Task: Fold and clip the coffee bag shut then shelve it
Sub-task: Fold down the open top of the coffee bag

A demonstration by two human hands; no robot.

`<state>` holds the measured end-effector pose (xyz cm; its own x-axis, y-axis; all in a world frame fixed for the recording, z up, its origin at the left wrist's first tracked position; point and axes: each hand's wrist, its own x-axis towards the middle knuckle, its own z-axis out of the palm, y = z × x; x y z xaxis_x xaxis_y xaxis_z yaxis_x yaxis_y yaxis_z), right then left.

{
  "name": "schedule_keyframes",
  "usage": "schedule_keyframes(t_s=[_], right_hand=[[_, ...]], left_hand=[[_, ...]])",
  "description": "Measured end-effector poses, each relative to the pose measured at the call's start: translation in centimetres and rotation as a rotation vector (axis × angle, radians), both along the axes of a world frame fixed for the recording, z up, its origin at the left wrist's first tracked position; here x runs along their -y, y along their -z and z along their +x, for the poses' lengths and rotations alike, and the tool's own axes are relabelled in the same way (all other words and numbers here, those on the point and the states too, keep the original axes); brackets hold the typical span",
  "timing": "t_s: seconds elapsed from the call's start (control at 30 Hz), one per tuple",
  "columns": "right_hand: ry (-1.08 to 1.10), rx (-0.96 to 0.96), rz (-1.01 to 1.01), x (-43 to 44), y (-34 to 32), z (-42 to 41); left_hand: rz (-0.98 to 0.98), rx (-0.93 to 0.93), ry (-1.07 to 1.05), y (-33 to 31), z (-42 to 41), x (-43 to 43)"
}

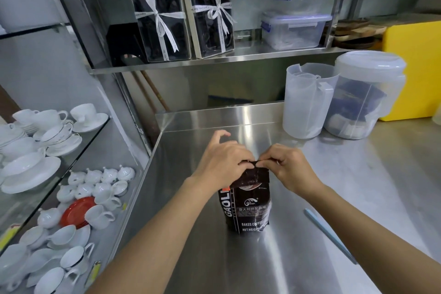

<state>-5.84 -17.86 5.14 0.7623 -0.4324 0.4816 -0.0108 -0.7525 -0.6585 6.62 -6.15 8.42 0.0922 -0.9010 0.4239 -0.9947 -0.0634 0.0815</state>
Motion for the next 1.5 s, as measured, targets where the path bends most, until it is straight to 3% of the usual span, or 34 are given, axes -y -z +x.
schedule_keyframes(t_s=[0.33,0.6,0.87,1.17,1.33,1.5], right_hand=[[0.103,0.032,0.204,0.1,0.6,-1.9],[0.069,-0.092,0.167,0.1,-0.5,-2.1],[0.003,-0.171,0.292,1.0,-0.6,-3.0],[0.070,-0.113,0.081,-0.1,-0.6,-3.0],[0.056,-0.026,0.157,-0.2,-0.1,-3.2],[0.307,0.017,0.218,1.3,3.7,-6.0]], left_hand=[[-0.011,-0.140,0.012,0.3,-1.4,0.5],[0.051,-0.287,-0.024,0.3,-2.2,0.3],[0.038,-0.236,-0.066,0.0,-3.0,0.0],[0.011,-0.118,-0.103,0.2,-3.8,0.3],[-0.003,-0.095,-0.129,0.7,-4.0,1.0],[-0.002,-0.088,-0.119,0.6,-4.2,1.0]])
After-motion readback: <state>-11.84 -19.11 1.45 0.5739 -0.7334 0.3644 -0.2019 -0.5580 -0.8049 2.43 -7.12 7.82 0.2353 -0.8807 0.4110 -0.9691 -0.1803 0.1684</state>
